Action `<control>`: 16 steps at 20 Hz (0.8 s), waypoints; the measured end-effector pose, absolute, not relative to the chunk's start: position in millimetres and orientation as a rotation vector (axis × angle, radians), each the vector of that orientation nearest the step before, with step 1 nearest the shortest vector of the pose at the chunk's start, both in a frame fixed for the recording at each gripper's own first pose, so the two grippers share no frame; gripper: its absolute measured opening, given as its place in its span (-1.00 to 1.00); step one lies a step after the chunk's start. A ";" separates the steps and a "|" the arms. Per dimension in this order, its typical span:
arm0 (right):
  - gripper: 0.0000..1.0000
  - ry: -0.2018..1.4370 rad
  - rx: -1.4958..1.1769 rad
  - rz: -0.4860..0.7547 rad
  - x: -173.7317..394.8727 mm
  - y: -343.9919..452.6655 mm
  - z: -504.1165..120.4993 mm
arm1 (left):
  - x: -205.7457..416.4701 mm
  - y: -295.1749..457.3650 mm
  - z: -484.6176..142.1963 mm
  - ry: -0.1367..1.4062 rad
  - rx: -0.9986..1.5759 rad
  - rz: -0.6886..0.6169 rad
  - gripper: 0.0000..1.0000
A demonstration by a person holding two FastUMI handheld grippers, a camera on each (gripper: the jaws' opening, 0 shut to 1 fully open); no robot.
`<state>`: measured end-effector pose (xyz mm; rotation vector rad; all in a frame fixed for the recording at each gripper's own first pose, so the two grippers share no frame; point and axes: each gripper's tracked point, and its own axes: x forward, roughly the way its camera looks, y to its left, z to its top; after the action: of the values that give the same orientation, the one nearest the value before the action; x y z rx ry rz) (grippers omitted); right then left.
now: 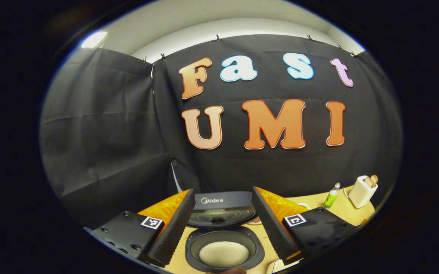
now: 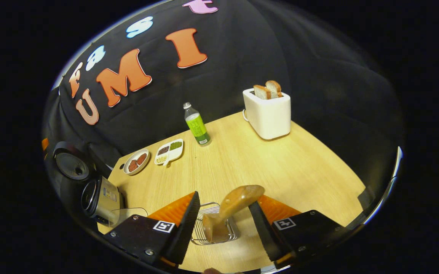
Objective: Close the left gripper, press the button to open the rice cooker; take a wooden spoon from the chopstick holder with the right hand, scoop a spoonful of rice and pour it into the rice cooker, then put the wooden spoon back into the chopstick holder.
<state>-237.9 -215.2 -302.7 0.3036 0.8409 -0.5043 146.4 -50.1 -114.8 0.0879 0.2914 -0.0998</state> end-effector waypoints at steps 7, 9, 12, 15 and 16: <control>0.67 0.642 0.212 -0.497 -230.5 -216.6 -224.1 | 212.9 -59.1 -158.1 0.475 0.036 -0.125 0.86; 0.66 0.586 0.162 -0.490 -228.3 -217.9 -204.2 | 209.5 -54.4 -188.1 0.591 0.050 -0.107 0.86; 0.66 0.523 0.104 -0.486 -221.6 -216.3 -181.0 | 215.0 -52.0 -188.2 0.583 0.081 -0.112 0.87; 0.66 0.522 0.080 -0.481 -219.4 -213.4 -177.2 | 197.7 -53.0 -195.1 0.614 0.076 -0.123 0.87; 0.66 0.527 0.082 -0.474 -216.7 -210.9 -179.1 | 190.3 -53.4 -199.1 0.642 0.071 -0.125 0.87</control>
<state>-216.7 -210.9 -179.1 0.0825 0.5271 -0.4741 190.3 -53.4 -199.1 0.0708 0.6423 -0.1247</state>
